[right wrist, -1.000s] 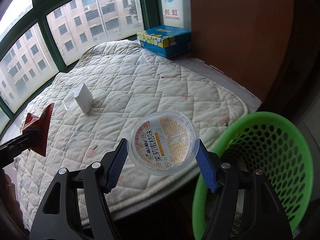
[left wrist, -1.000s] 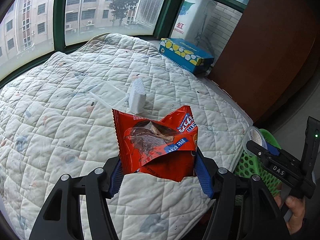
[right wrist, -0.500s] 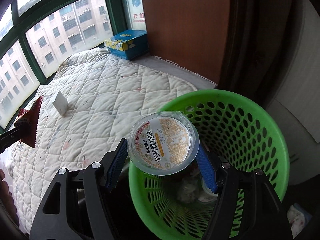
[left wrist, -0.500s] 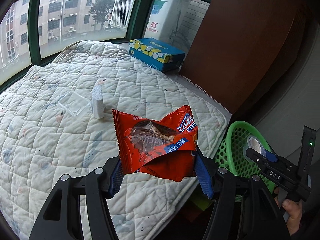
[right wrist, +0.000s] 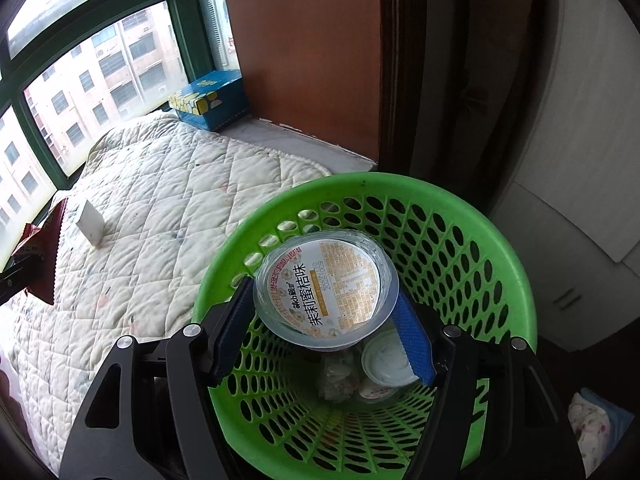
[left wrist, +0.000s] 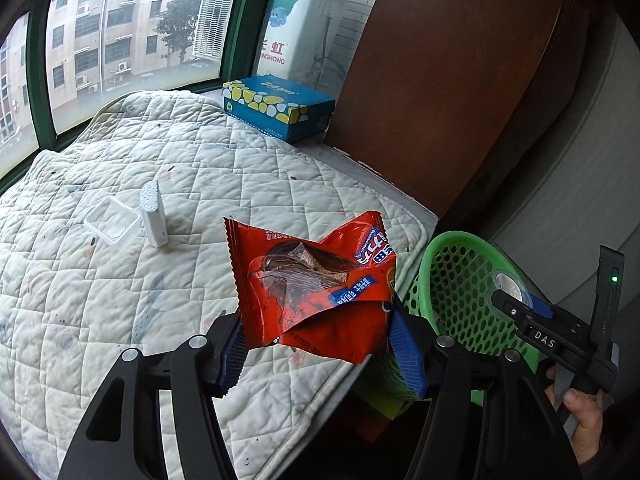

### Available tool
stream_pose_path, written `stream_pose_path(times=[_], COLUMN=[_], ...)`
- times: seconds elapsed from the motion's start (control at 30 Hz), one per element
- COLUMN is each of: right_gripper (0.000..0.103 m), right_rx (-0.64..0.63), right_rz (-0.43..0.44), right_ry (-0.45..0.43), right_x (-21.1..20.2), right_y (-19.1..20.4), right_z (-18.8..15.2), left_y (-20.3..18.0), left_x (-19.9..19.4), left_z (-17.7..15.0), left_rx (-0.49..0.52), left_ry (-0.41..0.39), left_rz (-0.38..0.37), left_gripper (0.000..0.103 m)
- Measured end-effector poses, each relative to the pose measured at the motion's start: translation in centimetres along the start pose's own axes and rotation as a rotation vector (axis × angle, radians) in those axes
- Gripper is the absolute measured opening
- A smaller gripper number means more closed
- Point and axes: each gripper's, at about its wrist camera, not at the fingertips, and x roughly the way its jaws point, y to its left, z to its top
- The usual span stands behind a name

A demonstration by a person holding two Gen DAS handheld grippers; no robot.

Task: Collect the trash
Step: 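Carry the clear lid and red wrapper over the green basket with both tools, then open the right tool then the left tool over the green basket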

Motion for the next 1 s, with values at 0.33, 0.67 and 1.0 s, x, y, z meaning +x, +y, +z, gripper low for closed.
stream_pose_path(times=[0.33, 0.67, 1.0], right_gripper=[0.08, 0.084, 0.087], right_rx=[0.038, 0.053, 0.088], right_rz=[-0.03, -0.052, -0.065], right_ry=[-0.018, -0.042, -0.077], right_x=[-0.7, -2.6, -4.4], right_y=[-1.9, -3.7, -5.2], right_z=[-0.3, -0.6, -0.8], left_y=[-2.4, -5.7, -10.0], left_x=[0.7, 2.1, 4.5], left_z=[0.5, 0.6, 0.4], left_rx=[0.04, 0.103, 0.187], left_ry=[0.008, 0.04, 0.089], left_rz=[-0.024, -0.059, -0.11], left_gripper=[0.06, 0.06, 0.063])
